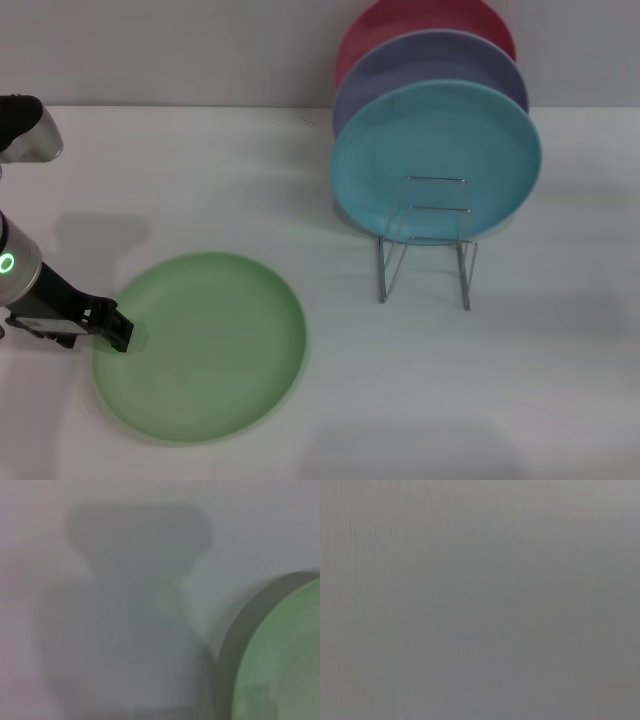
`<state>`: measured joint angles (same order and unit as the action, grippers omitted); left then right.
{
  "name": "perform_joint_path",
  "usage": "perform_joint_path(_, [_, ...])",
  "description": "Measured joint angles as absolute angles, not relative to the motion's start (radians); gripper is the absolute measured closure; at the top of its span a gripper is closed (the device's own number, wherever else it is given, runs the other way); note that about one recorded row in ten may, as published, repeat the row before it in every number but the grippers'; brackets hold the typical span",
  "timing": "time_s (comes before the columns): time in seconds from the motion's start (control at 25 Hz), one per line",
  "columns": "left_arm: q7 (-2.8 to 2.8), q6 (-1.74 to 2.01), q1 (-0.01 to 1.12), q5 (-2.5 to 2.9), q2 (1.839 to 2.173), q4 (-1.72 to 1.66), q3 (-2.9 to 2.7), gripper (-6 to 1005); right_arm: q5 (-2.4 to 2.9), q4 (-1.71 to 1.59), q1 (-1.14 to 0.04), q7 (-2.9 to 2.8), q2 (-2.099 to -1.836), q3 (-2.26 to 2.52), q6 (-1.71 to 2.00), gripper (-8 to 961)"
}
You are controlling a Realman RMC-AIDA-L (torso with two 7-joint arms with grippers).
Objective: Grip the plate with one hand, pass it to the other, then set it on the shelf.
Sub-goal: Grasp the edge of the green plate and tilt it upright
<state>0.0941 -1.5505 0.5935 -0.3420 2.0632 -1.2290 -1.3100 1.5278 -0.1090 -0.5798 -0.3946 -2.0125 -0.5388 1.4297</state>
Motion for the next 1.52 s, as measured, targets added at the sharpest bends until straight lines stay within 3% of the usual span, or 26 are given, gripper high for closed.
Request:
perform_joint_path(0.36, [0.102,-1.543,0.6,-0.346,2.064,-1.206,-1.31,487,1.528,-0.109,-0.579,-0.395,-2.013,-0.54,1.435,297])
perform_joint_path(1.0, [0.101,-1.546,0.611,-0.343,2.065,-1.189,-1.309,565,1.528,-0.108,-0.571,-0.396,-2.018,-0.54,1.463,298])
perform_joint_path(1.24, [0.104,-1.551,0.611,-0.342,2.064,-1.189,-1.31,645,1.528,-0.108,-0.568,-0.396,-2.021,-0.54,1.465,298])
perform_joint_path(1.32, [0.105,-1.552,0.611,-0.342,2.064,-1.192,-1.31,777,1.528,-0.108,-0.568,-0.396,-2.022,-0.54,1.465,298])
perform_joint_path(1.52, [0.105,-1.552,0.611,-0.342,2.063,-1.193,-1.31,780,1.528,-0.107,-0.569,-0.396,-2.022,-0.54,1.466,297])
